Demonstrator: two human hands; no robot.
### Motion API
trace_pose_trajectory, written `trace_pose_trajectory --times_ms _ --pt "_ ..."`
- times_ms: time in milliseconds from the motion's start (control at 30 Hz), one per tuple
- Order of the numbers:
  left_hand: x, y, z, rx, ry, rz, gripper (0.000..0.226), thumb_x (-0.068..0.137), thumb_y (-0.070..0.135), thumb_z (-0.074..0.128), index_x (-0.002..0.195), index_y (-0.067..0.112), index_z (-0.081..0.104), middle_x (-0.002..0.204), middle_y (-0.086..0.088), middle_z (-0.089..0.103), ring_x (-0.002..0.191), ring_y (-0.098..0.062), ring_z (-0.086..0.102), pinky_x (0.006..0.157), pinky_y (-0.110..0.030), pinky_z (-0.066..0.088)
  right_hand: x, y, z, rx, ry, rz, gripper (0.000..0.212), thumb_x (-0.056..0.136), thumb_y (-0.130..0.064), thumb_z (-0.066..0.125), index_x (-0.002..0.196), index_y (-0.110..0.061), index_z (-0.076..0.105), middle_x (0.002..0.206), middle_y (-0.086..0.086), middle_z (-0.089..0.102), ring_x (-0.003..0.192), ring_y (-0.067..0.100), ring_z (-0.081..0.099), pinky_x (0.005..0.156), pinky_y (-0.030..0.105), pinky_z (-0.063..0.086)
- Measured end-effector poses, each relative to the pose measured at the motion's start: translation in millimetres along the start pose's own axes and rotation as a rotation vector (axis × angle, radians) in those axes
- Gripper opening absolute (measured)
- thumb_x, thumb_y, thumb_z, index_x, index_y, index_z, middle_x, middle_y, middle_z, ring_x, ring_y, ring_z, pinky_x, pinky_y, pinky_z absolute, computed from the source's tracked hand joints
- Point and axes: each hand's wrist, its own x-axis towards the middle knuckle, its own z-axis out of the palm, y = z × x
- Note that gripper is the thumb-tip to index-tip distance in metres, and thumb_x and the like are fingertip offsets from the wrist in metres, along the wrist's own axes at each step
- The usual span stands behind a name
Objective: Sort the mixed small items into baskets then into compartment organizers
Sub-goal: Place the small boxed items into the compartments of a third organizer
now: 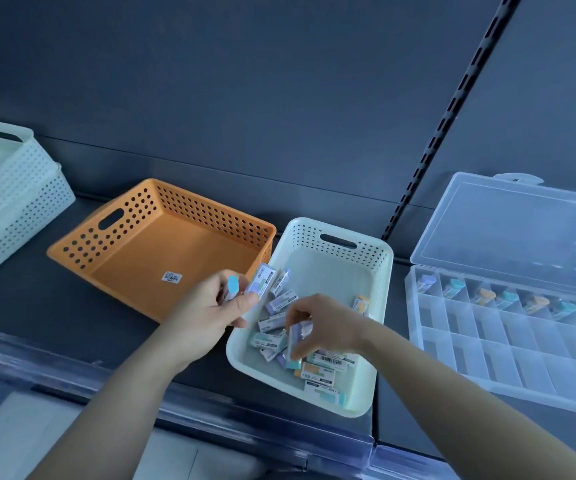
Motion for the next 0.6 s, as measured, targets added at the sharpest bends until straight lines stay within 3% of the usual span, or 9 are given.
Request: trace_pose_trajectory --times_ms 100,167,233,300,400,500,600 --pt "-0.1 4.4 5.2 -0.026 -0.018 0.013 0.021 0.092 0.027 0.06 0.104 0.009 0.056 0.088 0.005 0.064 0.063 -0.007 0.058 0.083 -0.039 0.051 -10.7 0.1 -14.1 0.091 0.129 0.042 0.027 0.072 -0.018 0.08 0.092 -0.016 0.061 0.077 -0.011 0.055 0.064 0.0 0.048 0.053 0.01 0.036" --pt "2.2 12.4 14.8 -0.076 -0.043 0.048 0.018 0.093 0.02 0.058 0.106 0.008 0.053 0.089 0.009 0.072 0.057 -0.007 0.051 0.069 -0.029 0.051 -23.1 3.3 -27.9 0.261 0.266 0.079 0.024 0.076 -0.016 0.078 0.094 -0.014 0.062 0.069 -0.01 0.052 0.054 0.0 0.047 0.05 0.007 0.037" --pt "6.9 22.0 29.1 -0.108 -0.049 0.091 0.015 0.093 0.018 0.059 0.105 0.011 0.054 0.091 0.004 0.074 0.054 -0.009 0.046 0.057 -0.025 0.045 -39.9 11.9 -40.9 0.547 0.373 0.091 0.016 0.082 -0.009 0.07 0.097 -0.009 0.061 0.071 -0.001 0.056 0.057 0.005 0.056 0.061 0.02 0.051" --pt "14.6 31.4 47.1 -0.103 -0.024 0.118 0.011 0.089 0.02 0.065 0.099 0.02 0.06 0.087 0.002 0.074 0.05 -0.01 0.042 0.054 -0.026 0.038 -59.5 23.9 -51.4 0.899 0.445 0.072 0.016 0.09 -0.003 0.059 0.106 -0.005 0.061 0.085 0.012 0.058 0.075 0.021 0.067 0.074 0.036 0.059" --pt "29.1 49.3 81.2 -0.016 -0.006 0.214 0.009 0.082 0.022 0.073 0.088 0.026 0.068 0.075 0.001 0.064 0.051 -0.005 0.041 0.05 -0.02 0.035 -87.9 48.7 -66.7 1.252 0.57 0.038 0.025 0.095 -0.002 0.049 0.12 -0.003 0.056 0.094 0.015 0.058 0.076 0.027 0.07 0.07 0.036 0.06" --pt "43.6 69.3 120.0 0.069 -0.077 0.3 0.009 0.081 0.018 0.072 0.08 0.026 0.069 0.058 0.011 0.052 0.046 -0.003 0.037 0.046 -0.015 0.029 -113.1 78.9 -80.6 1.231 0.741 0.082 0.025 0.094 -0.005 0.054 0.118 -0.008 0.059 0.08 0.007 0.056 0.064 0.017 0.061 0.062 0.027 0.054" --pt "58.7 83.0 157.4 0.232 -0.127 0.358 0.004 0.081 0.022 0.069 0.078 0.025 0.07 0.06 -0.003 0.051 0.049 -0.005 0.035 0.051 -0.021 0.029 -135.0 110.7 -88.2 1.101 0.833 0.154 0.013 0.089 -0.011 0.063 0.102 -0.01 0.067 0.07 0.003 0.055 0.065 0.014 0.052 0.059 0.022 0.046"
